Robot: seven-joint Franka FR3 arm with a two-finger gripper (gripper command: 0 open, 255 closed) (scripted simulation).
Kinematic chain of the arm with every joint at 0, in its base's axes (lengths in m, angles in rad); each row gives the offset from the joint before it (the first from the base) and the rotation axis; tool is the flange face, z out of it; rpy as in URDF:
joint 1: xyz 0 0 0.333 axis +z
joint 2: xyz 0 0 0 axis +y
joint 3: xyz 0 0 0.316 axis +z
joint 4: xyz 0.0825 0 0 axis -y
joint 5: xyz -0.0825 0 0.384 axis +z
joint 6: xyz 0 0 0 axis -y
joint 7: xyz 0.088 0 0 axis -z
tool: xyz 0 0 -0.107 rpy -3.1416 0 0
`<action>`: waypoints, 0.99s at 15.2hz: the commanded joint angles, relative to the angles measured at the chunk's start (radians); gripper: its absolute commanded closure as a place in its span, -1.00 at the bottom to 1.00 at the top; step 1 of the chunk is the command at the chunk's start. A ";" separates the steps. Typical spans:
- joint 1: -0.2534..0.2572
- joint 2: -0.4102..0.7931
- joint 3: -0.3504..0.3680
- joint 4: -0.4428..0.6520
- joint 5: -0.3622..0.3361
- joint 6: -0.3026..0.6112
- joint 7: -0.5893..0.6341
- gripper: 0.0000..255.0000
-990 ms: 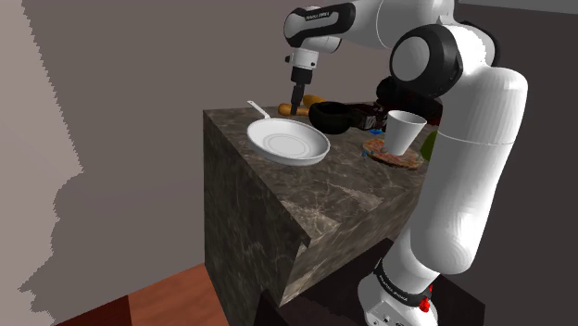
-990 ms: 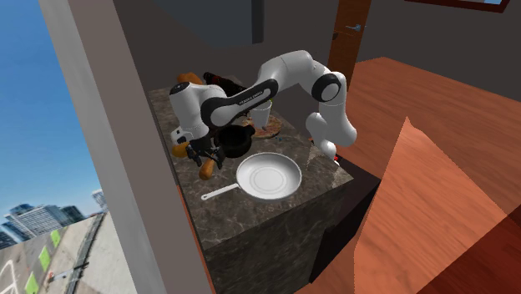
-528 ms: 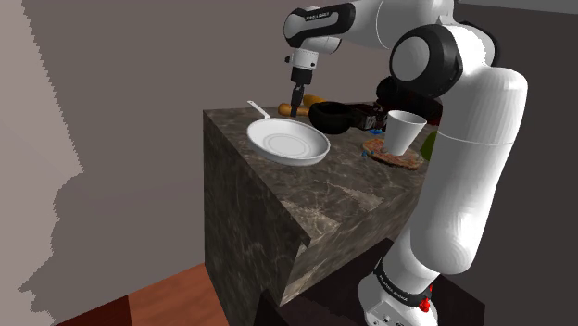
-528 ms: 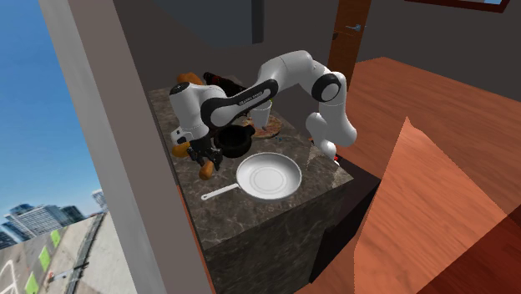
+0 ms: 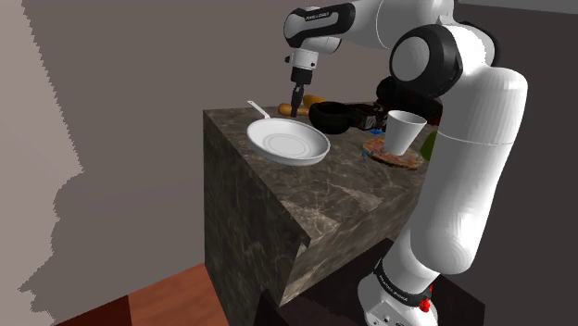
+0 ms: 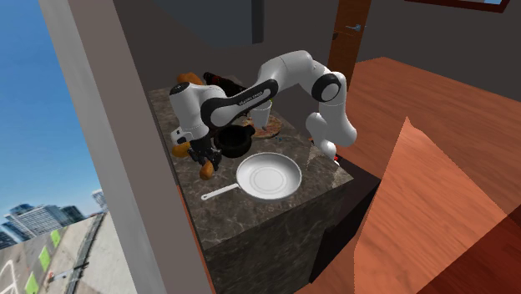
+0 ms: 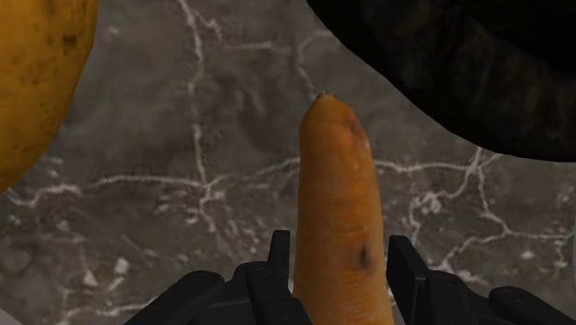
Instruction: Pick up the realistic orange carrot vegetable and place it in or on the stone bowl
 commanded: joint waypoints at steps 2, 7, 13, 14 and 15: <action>-0.001 -0.001 0.000 0.012 -0.001 -0.013 0.001 1.00; -0.005 -0.002 -0.002 0.078 -0.002 -0.079 0.007 1.00; -0.013 0.006 -0.005 0.170 0.000 -0.163 0.011 1.00; -0.015 0.009 -0.005 0.187 0.001 -0.178 0.012 1.00; -0.017 0.011 -0.005 0.204 0.002 -0.192 0.012 1.00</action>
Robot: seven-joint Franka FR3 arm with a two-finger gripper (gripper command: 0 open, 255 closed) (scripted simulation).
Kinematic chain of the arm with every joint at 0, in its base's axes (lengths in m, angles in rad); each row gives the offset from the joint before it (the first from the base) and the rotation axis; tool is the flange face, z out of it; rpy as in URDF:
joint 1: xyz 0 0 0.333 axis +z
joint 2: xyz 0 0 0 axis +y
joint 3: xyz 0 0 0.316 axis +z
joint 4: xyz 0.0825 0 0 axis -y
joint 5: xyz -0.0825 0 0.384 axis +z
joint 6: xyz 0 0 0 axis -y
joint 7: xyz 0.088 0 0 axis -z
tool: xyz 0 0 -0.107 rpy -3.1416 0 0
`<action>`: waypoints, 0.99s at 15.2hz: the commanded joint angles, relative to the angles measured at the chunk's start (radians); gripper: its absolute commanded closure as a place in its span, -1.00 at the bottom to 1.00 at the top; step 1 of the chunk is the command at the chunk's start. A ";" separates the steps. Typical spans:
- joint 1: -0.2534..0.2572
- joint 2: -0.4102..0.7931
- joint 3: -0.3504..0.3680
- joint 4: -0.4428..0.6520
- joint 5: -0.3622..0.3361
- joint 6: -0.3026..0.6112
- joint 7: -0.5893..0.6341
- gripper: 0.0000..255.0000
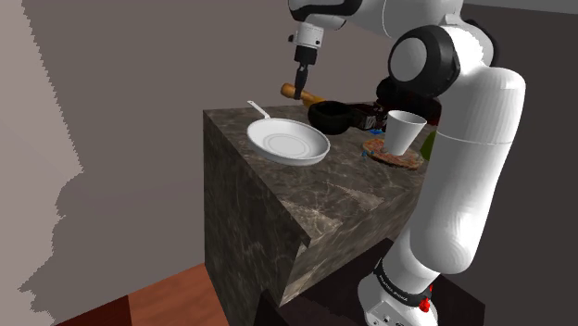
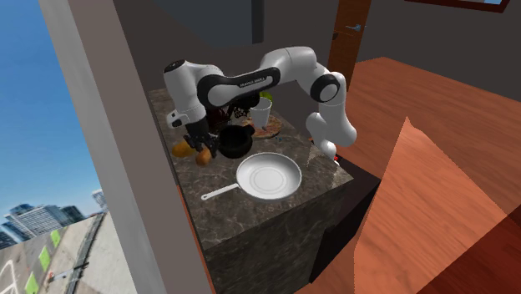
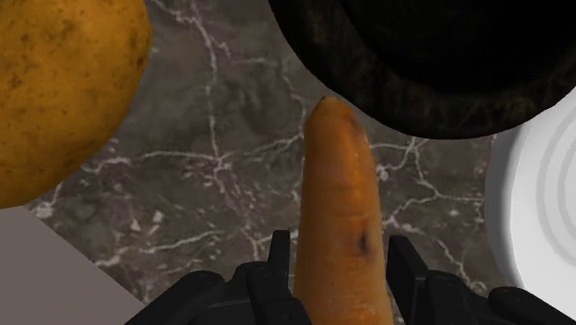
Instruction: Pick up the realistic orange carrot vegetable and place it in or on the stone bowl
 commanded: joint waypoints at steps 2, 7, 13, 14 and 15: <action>-0.007 0.009 -0.002 0.053 0.004 -0.045 0.000 1.00; -0.021 0.033 -0.003 0.153 0.015 -0.123 0.001 1.00; -0.048 0.078 -0.005 0.301 0.036 -0.229 0.002 1.00; -0.054 0.088 -0.005 0.330 0.041 -0.248 0.002 1.00; -0.061 0.098 -0.005 0.360 0.047 -0.268 0.002 1.00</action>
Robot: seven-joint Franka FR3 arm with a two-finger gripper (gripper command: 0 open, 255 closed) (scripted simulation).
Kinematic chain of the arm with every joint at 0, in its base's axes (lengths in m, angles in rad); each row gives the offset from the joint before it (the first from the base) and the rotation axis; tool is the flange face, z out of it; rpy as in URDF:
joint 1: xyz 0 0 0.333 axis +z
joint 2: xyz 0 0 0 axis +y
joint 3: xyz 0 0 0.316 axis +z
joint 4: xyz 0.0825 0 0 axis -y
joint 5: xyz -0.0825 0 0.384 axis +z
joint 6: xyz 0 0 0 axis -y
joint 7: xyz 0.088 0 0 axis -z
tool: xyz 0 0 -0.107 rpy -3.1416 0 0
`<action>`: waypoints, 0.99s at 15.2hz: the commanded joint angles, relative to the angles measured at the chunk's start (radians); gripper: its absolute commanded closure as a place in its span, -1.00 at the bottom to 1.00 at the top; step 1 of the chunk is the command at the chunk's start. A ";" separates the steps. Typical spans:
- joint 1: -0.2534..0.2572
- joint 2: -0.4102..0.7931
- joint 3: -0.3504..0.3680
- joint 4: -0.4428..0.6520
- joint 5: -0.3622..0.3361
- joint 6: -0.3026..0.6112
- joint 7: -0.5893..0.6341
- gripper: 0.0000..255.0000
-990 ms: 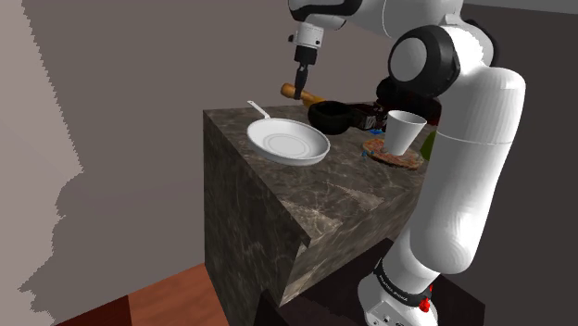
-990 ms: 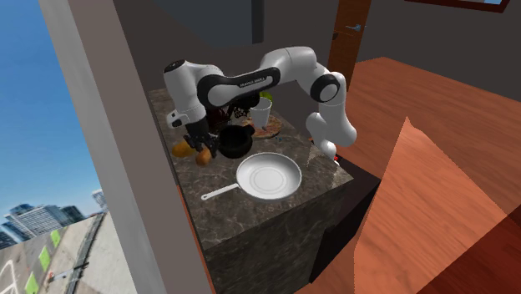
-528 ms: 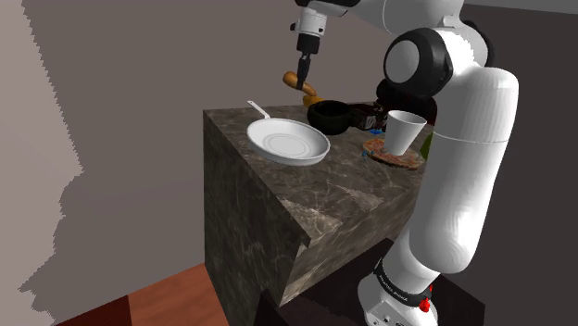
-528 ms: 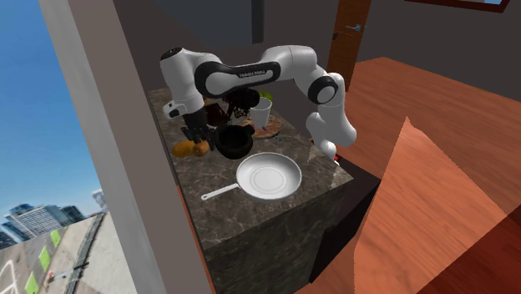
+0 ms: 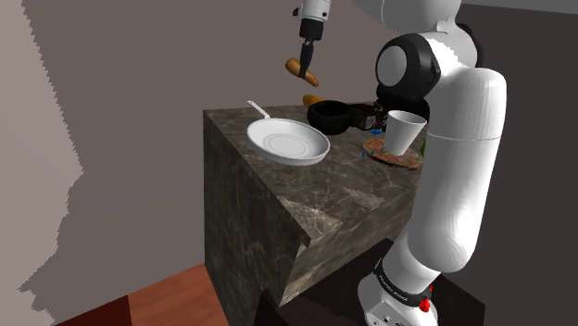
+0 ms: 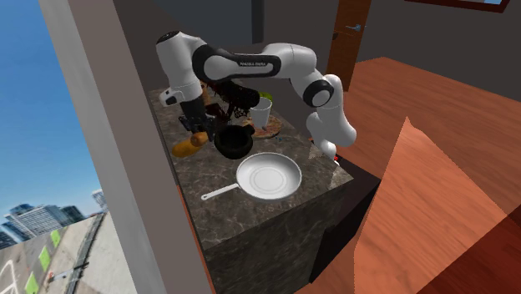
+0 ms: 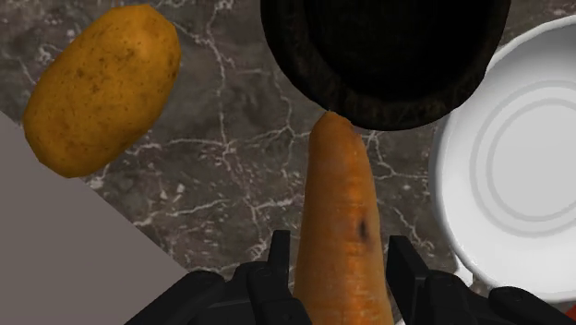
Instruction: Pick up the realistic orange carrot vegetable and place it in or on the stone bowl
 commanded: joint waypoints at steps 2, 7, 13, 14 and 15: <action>-0.025 0.041 0.000 0.107 0.020 -0.069 -0.001 1.00; 0.023 -0.119 -0.017 -0.103 -0.050 -0.009 -0.014 1.00; 0.059 -0.396 -0.019 -0.429 -0.179 0.070 -0.015 1.00; 0.058 -0.437 -0.017 -0.472 -0.198 0.076 -0.015 1.00; 0.056 -0.481 -0.015 -0.515 -0.218 0.080 -0.014 1.00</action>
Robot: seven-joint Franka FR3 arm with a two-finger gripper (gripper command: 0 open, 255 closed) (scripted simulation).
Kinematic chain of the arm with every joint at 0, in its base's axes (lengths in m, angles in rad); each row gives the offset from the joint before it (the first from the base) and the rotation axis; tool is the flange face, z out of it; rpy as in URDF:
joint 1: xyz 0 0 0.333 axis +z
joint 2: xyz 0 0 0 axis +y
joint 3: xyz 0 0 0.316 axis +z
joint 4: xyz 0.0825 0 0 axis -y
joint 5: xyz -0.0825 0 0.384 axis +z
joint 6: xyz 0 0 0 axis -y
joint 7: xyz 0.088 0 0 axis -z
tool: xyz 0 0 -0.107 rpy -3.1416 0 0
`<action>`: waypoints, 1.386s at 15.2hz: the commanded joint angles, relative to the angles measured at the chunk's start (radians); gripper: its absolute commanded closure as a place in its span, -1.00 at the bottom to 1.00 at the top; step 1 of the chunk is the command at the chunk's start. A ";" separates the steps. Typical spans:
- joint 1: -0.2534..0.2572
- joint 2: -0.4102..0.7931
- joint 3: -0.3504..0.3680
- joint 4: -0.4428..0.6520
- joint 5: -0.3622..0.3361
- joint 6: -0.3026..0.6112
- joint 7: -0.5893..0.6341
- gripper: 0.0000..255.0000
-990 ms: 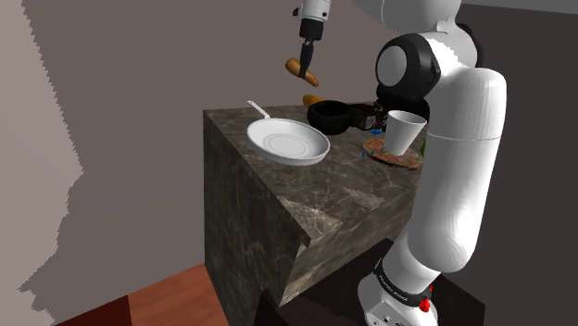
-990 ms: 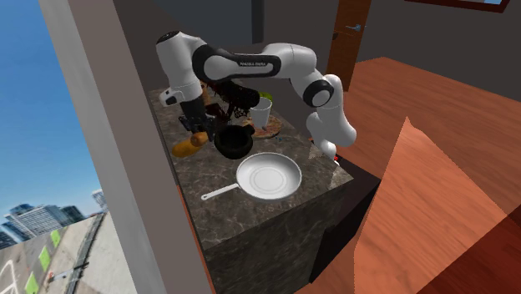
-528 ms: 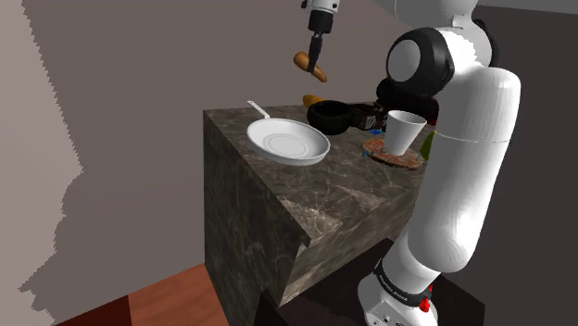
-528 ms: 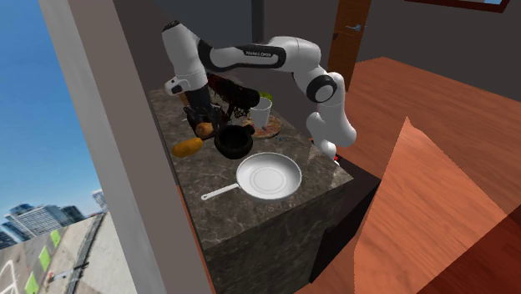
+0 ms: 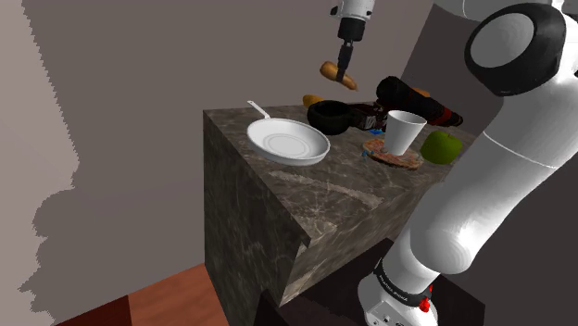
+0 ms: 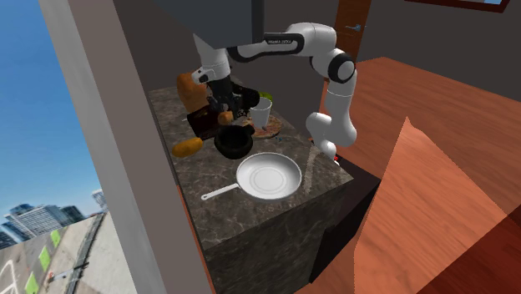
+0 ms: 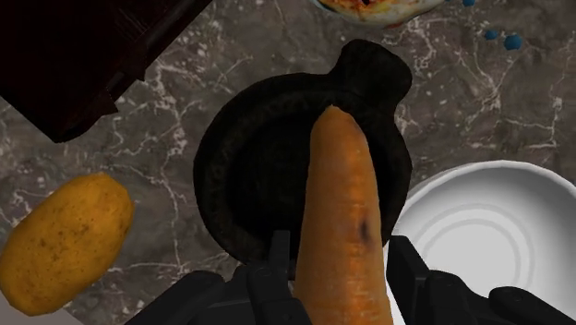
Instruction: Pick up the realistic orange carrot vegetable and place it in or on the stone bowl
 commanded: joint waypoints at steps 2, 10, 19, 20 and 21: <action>0.000 -0.062 0.007 -0.098 -0.027 0.043 0.005 1.00; -0.002 -0.093 0.010 -0.238 -0.040 0.155 0.011 1.00; -0.002 -0.100 0.010 -0.285 -0.043 0.195 0.012 1.00; -0.002 -0.100 0.010 -0.285 -0.043 0.195 0.012 1.00; -0.002 -0.100 0.011 -0.285 -0.043 0.195 0.012 -1.00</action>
